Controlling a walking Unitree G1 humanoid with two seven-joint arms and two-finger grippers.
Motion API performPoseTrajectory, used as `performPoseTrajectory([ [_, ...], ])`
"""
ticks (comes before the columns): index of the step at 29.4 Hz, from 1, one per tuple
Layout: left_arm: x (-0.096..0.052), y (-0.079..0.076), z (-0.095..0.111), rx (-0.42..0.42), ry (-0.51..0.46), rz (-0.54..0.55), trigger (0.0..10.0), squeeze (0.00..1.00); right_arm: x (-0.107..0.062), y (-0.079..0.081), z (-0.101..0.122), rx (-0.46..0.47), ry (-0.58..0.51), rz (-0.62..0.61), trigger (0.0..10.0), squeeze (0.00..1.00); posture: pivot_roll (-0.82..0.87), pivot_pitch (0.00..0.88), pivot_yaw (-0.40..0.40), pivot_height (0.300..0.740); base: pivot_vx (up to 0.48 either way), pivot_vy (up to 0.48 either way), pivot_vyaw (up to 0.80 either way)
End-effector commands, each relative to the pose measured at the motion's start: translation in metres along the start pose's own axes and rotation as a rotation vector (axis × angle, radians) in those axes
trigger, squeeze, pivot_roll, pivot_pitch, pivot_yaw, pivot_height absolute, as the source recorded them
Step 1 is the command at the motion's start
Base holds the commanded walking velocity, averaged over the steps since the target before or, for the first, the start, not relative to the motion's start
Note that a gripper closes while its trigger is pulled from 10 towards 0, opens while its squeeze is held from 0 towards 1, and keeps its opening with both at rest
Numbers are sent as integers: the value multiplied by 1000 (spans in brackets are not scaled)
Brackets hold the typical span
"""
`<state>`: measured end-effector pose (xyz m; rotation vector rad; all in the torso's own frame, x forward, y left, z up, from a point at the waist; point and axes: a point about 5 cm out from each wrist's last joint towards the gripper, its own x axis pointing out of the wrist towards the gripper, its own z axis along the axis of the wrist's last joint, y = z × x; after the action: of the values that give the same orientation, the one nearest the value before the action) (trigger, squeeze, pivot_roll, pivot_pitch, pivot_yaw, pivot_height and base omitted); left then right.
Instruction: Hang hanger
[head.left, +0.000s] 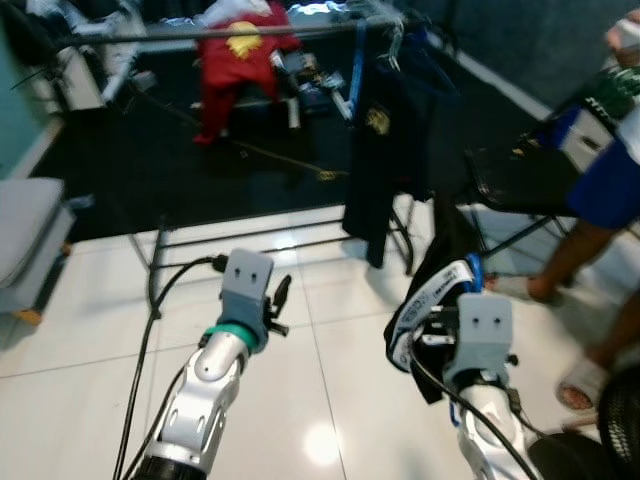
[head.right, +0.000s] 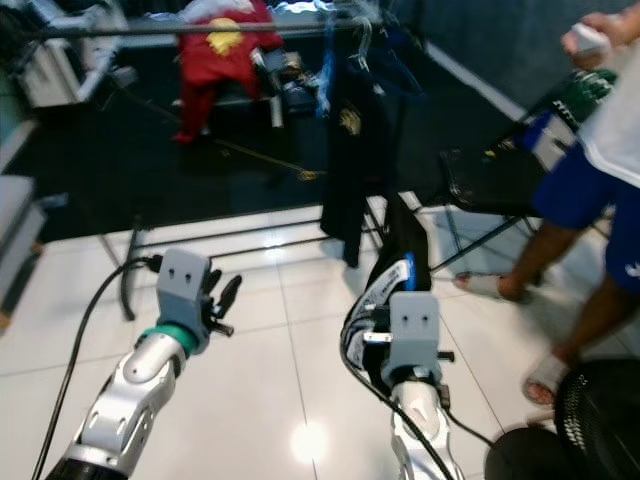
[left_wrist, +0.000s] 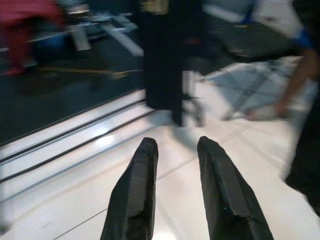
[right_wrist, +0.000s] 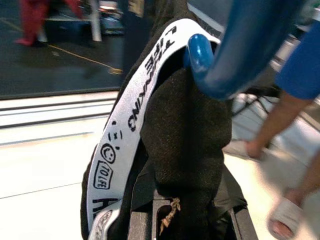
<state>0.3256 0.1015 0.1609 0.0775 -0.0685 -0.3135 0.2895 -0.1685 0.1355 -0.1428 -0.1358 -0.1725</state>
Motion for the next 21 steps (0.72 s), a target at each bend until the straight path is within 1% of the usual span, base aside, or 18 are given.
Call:
performPoseTrajectory([
  [1, -2, 3, -3, 9, 9, 3, 10000, 0, -2, 2, -1, 16, -2, -2, 10000, 0, -335, 125, 121, 740, 0, 0, -800],
  [7, -2, 2, -2, 11, 7, -2, 10000, 0, -1, 2, -1, 17, -4, -3, 10000, 0, -334, 126, 123, 740, 0, 0, -800],
  [9, -1, 4, 1, 46, -20, 14, 10000, 0, -1, 3, 1, 22, -16, 1, 10000, 0, -332, 137, 132, 740, 414, 0, -641],
  [13, 0, 6, 0, 96, -25, 29, 10000, 0, 2, 15, 7, 16, -52, 54, 10000, 0, -325, 154, 133, 740, 461, 0, 0],
  [14, 0, 6, 0, 96, -25, 29, 10000, 0, 2, 15, 7, 16, -52, 54, 10000, 0, -325, 154, 133, 740, 461, 0, 0],
  [16, -2, 6, 0, 99, -27, 31, 10000, 0, 4, 22, 10, 20, -63, 85, 10000, 0, -321, 157, 125, 740, 465, 0, 0],
  [21, -4, 9, 0, 98, -31, 51, 10000, 0, 7, 28, 14, 25, -79, 111, 10000, 0, -298, 152, 108, 740, 464, 0, 0],
])
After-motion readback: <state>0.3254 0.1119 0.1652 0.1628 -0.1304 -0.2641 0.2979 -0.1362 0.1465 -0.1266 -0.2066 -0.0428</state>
